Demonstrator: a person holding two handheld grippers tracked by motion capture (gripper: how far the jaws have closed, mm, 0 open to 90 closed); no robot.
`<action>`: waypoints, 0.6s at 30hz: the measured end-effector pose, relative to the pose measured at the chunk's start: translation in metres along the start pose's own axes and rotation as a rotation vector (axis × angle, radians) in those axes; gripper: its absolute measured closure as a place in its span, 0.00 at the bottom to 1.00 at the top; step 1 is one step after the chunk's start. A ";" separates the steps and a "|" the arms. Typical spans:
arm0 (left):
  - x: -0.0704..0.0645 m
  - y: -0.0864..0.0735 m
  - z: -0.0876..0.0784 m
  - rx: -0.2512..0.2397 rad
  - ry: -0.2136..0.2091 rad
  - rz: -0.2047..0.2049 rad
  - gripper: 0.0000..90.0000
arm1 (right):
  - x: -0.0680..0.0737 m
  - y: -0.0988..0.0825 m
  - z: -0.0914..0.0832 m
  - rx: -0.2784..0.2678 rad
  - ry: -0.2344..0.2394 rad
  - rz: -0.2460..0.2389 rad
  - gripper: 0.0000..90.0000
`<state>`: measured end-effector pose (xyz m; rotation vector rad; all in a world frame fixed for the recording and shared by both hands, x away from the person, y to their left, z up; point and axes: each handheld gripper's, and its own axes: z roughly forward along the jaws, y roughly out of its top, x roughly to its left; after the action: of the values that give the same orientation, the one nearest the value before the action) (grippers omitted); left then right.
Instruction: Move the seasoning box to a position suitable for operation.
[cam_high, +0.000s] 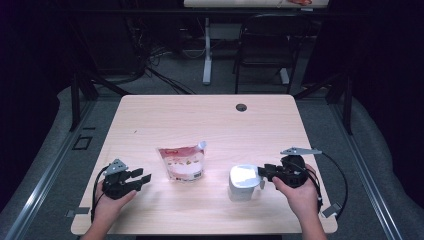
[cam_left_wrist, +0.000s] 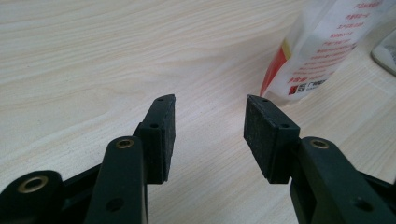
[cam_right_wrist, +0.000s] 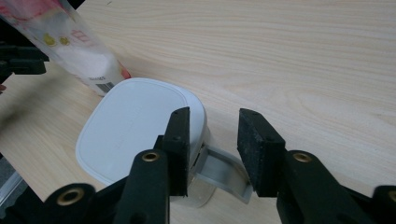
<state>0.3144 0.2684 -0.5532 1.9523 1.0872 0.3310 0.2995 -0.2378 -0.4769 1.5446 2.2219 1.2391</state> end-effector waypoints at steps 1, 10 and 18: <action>0.000 0.000 0.000 0.000 0.000 0.000 0.60 | 0.000 0.000 0.000 0.002 0.003 0.000 0.75; 0.000 0.000 0.000 0.008 -0.002 0.002 0.60 | -0.003 -0.004 0.002 0.024 -0.037 0.000 0.82; 0.000 0.000 0.000 0.009 -0.001 0.002 0.60 | -0.008 -0.007 0.004 0.032 -0.023 0.023 0.81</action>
<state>0.3148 0.2683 -0.5530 1.9612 1.0879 0.3272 0.3009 -0.2431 -0.4870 1.5921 2.2259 1.1915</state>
